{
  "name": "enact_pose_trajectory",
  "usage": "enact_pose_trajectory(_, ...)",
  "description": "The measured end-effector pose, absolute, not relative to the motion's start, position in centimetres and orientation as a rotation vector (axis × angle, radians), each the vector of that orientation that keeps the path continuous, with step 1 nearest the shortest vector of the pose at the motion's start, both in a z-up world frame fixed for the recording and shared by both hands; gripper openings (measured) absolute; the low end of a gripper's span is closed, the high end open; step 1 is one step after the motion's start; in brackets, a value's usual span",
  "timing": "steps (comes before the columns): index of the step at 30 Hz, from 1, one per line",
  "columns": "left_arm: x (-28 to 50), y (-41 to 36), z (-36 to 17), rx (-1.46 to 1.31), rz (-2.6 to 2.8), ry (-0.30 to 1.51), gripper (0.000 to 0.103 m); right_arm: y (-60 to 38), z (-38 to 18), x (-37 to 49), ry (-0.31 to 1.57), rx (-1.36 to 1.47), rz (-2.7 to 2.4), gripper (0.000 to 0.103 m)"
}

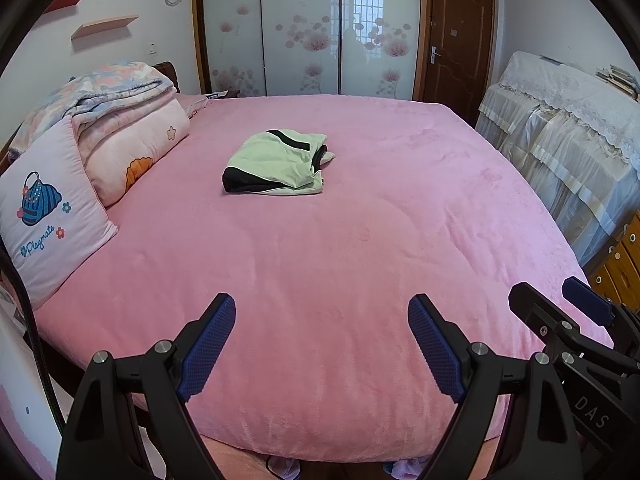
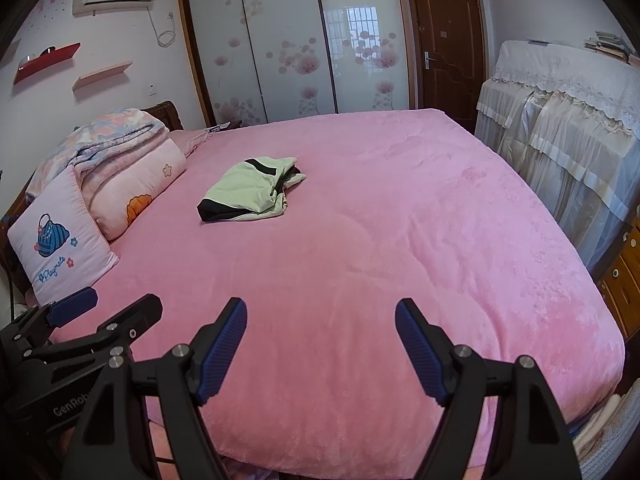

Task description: Fold large clothes

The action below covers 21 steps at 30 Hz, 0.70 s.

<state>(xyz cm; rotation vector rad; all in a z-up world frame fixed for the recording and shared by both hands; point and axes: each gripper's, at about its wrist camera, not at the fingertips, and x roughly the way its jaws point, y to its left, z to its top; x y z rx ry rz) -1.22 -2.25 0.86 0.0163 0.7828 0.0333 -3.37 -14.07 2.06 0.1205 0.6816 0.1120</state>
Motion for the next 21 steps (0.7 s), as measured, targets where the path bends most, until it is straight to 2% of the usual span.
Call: enact_pose_trajectory(21, -1.59, -2.15, 0.70, 0.019, 0.036, 0.791, 0.083, -13.85, 1.89, -3.74, 0.672, 0.119, 0.111, 0.077)
